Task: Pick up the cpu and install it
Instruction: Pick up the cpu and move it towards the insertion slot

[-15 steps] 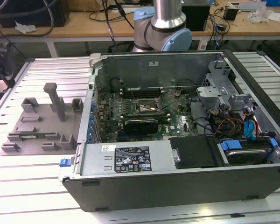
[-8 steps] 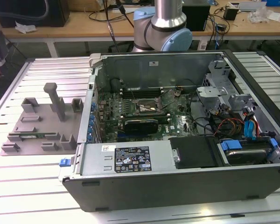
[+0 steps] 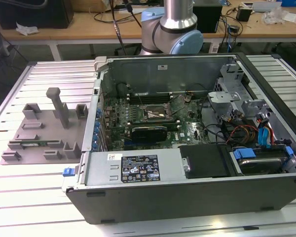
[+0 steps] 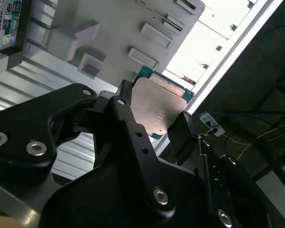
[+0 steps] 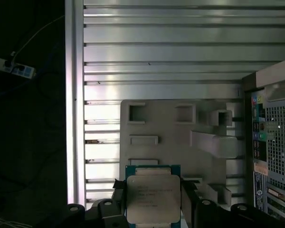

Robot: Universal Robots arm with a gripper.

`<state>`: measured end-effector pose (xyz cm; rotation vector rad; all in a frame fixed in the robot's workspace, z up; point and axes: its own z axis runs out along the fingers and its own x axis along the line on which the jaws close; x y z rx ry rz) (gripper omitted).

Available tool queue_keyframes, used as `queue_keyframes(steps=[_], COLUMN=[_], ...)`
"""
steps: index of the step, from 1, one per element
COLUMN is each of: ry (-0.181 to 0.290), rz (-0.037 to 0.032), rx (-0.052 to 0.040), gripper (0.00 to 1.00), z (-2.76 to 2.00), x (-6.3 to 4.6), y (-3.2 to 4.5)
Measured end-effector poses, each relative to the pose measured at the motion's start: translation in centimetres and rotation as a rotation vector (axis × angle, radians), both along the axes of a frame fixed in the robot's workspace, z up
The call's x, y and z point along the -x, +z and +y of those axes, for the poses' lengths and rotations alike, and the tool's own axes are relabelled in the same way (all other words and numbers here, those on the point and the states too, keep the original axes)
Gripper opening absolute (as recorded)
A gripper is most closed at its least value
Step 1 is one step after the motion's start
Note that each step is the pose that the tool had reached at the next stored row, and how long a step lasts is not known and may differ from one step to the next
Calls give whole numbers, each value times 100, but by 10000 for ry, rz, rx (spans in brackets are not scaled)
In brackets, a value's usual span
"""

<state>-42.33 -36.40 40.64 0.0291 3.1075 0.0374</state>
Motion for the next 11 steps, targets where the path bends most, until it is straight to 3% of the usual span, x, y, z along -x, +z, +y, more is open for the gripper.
queue_keyframes(steps=[3, 11], ry=[-1, -2], rz=[0, 1], rx=[6, 7], gripper=[55, 55], z=[2, 2], x=[1, -31], y=[73, 84])
